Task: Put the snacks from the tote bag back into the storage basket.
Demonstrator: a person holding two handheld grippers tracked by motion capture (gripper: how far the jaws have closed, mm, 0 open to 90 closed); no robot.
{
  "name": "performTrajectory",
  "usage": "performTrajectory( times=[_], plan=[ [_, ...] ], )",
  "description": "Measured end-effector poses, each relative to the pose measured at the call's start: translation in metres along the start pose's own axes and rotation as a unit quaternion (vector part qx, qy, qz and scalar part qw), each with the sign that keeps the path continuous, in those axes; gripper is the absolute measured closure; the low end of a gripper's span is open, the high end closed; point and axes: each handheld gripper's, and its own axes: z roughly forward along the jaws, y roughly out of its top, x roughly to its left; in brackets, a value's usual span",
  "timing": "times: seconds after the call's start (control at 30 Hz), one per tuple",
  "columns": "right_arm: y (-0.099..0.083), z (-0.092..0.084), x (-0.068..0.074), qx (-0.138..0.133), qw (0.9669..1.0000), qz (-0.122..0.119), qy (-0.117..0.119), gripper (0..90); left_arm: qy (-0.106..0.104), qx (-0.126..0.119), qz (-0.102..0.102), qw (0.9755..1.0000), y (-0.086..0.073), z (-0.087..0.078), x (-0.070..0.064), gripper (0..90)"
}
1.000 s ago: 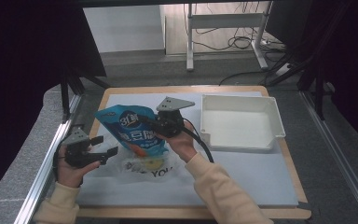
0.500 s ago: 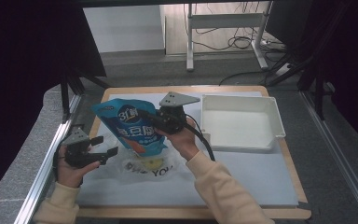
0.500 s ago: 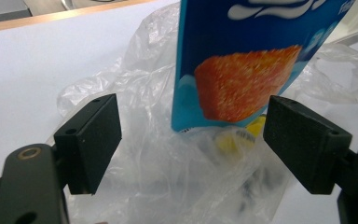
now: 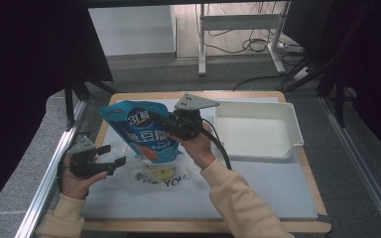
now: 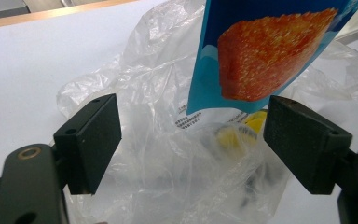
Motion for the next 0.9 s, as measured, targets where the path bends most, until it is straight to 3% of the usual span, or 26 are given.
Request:
performTrajectory(
  times=[0.33,0.9],
  plan=[
    [0.011,-0.011,-0.001,-0.013,0.9999,-0.002,-0.001,88.6,0.001,0.001,0.000,1.0000,0.000,0.000,0.001,19.3],
    [0.026,-0.041,-0.016,-0.036,0.9993,-0.004,-0.006,88.7,0.006,0.007,-0.004,1.0000,0.000,0.001,0.001,19.4]
  ],
)
